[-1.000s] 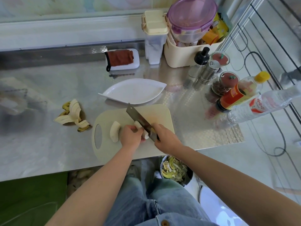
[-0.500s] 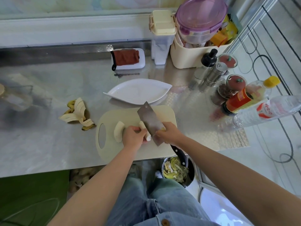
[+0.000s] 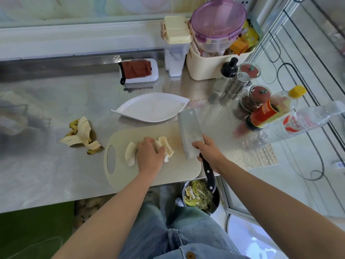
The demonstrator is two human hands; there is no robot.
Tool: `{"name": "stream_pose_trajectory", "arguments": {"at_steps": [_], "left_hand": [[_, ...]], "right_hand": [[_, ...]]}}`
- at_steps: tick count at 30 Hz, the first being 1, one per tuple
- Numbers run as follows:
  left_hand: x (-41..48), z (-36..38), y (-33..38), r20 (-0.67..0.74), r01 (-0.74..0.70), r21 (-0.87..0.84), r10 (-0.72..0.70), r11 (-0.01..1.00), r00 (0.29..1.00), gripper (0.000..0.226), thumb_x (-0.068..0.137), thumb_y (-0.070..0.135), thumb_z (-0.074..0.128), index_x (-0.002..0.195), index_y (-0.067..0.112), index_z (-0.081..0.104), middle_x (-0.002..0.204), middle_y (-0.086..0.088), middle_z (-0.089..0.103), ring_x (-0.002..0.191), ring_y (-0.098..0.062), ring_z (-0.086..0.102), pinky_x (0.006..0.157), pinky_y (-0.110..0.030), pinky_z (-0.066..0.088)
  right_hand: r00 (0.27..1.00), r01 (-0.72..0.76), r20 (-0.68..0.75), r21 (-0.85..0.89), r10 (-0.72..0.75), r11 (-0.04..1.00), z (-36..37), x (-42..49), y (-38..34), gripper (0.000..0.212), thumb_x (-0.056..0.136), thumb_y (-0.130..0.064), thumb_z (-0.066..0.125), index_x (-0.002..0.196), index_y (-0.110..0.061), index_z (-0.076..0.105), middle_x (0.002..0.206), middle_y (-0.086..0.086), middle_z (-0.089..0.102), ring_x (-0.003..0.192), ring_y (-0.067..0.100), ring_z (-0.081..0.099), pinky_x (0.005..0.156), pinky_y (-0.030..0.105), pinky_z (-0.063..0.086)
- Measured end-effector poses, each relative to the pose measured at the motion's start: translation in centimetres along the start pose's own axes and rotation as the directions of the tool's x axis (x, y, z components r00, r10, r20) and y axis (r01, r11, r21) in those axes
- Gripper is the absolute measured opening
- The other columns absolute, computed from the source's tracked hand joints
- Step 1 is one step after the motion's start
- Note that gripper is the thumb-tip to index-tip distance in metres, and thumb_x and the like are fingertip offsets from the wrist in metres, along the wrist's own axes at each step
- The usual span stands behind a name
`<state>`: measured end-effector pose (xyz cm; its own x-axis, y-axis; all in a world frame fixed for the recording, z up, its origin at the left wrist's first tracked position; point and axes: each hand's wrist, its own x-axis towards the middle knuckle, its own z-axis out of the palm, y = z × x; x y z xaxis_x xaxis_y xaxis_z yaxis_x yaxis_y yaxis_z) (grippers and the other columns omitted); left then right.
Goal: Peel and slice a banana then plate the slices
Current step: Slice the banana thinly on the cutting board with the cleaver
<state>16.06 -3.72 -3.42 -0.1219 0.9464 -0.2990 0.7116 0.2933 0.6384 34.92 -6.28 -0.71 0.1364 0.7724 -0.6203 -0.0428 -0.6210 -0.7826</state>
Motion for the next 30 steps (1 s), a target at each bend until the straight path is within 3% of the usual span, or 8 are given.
{"name": "stream_pose_trajectory", "arguments": {"at_steps": [2, 4, 7, 9, 12, 16, 21, 30], "left_hand": [[0.2, -0.6, 0.5, 0.021, -0.261, 0.181, 0.262, 0.948, 0.965, 0.042, 0.081, 0.018, 0.063, 0.122, 0.016, 0.052, 0.126, -0.006, 0.044, 0.102, -0.022, 0.049, 0.081, -0.032, 0.043], [0.8, -1.3, 0.6, 0.222, -0.538, 0.377, 0.491, 0.754, 0.843, 0.061, 0.077, 0.014, 0.062, 0.134, 0.023, 0.045, 0.147, -0.003, 0.032, 0.131, -0.025, 0.034, 0.103, -0.038, 0.035], [2.1, -1.6, 0.3, 0.555, -0.743, 0.522, 0.494, 0.419, 0.669, 0.074, 0.084, 0.013, 0.06, 0.148, 0.027, 0.025, 0.159, 0.001, 0.012, 0.148, -0.022, 0.003, 0.119, -0.041, 0.004], [2.6, -1.6, 0.4, 0.597, -0.763, 0.561, 0.482, 0.321, 0.642, 0.068, 0.083, 0.009, 0.061, 0.143, 0.027, 0.034, 0.151, 0.0, 0.03, 0.146, -0.023, 0.01, 0.12, -0.041, 0.002], [3.4, -1.1, 0.1, 0.55, -0.763, 0.601, 0.569, 0.24, 0.612, 0.052, 0.066, 0.009, 0.072, 0.114, 0.024, 0.059, 0.109, -0.003, 0.055, 0.113, -0.026, 0.049, 0.108, -0.039, 0.03], [3.7, -1.0, 0.3, 0.521, -0.731, 0.573, 0.523, 0.371, 0.674, 0.037, 0.077, 0.008, 0.064, 0.111, 0.018, 0.051, 0.108, -0.003, 0.051, 0.098, -0.024, 0.052, 0.078, -0.033, 0.038], [3.9, -1.0, 0.2, 0.504, -0.651, 0.485, 0.421, 0.584, 0.754, 0.033, 0.082, 0.01, 0.059, 0.114, 0.013, 0.05, 0.112, -0.006, 0.055, 0.103, -0.028, 0.056, 0.081, -0.036, 0.043], [6.3, -6.1, -0.3, 0.17, -0.208, 0.239, 0.17, 0.948, 0.971, 0.022, 0.08, 0.021, 0.069, 0.096, 0.008, 0.061, 0.089, -0.008, 0.063, 0.087, -0.03, 0.06, 0.065, -0.03, 0.033]], "right_hand": [[1.0, -0.004, -0.021, 0.009, 0.004, 1.0, -0.5, -0.1, 0.5, 0.02, 0.09, -0.01, 0.05, 0.105, -0.019, 0.059, 0.093, 0.025, 0.054, 0.075, 0.026, 0.047, 0.056, 0.031, 0.041], [1.0, 0.001, -0.021, 0.016, 0.0, 1.0, -0.9, -0.2, 0.9, 0.022, 0.089, -0.009, 0.05, 0.108, -0.017, 0.06, 0.097, 0.031, 0.057, 0.079, 0.028, 0.051, 0.061, 0.034, 0.044], [1.0, -0.002, -0.012, -0.001, 0.001, 1.0, -1.1, -0.4, 1.1, 0.024, 0.087, -0.007, 0.05, 0.108, -0.014, 0.06, 0.096, 0.027, 0.06, 0.077, 0.028, 0.054, 0.061, 0.035, 0.044], [1.0, -0.002, 0.005, 0.005, 0.002, 1.0, -1.0, -0.5, 1.1, 0.027, 0.081, -0.012, 0.052, 0.106, -0.016, 0.062, 0.107, 0.037, 0.056, 0.078, 0.035, 0.053, 0.071, 0.044, 0.046], [1.0, -0.001, 0.01, -0.023, 0.001, 1.0, -0.9, -0.4, 1.1, 0.027, 0.081, -0.012, 0.052, 0.106, -0.014, 0.062, 0.117, 0.039, 0.048, 0.08, 0.048, 0.053, 0.079, 0.065, 0.047], [1.0, -0.01, -0.012, 0.01, 0.01, 1.0, -0.6, -0.3, 0.9, 0.031, 0.076, -0.017, 0.054, 0.106, -0.012, 0.061, 0.108, 0.042, 0.05, 0.08, 0.026, 0.047, 0.067, 0.042, 0.04], [1.0, 0.002, -0.012, -0.053, -0.002, 0.999, -0.2, -0.4, 0.0, 0.021, 0.089, -0.007, 0.049, 0.108, -0.009, 0.059, 0.083, 0.013, 0.043, 0.055, 0.017, 0.035, 0.044, 0.025, 0.032], [0.999, -0.017, 0.034, -0.055, 0.019, 0.998, 2.0, 0.8, 0.2, 0.022, 0.089, -0.009, 0.053, 0.11, -0.01, 0.058, 0.089, 0.012, 0.041, 0.054, 0.013, 0.032, 0.044, 0.023, 0.033]]}}
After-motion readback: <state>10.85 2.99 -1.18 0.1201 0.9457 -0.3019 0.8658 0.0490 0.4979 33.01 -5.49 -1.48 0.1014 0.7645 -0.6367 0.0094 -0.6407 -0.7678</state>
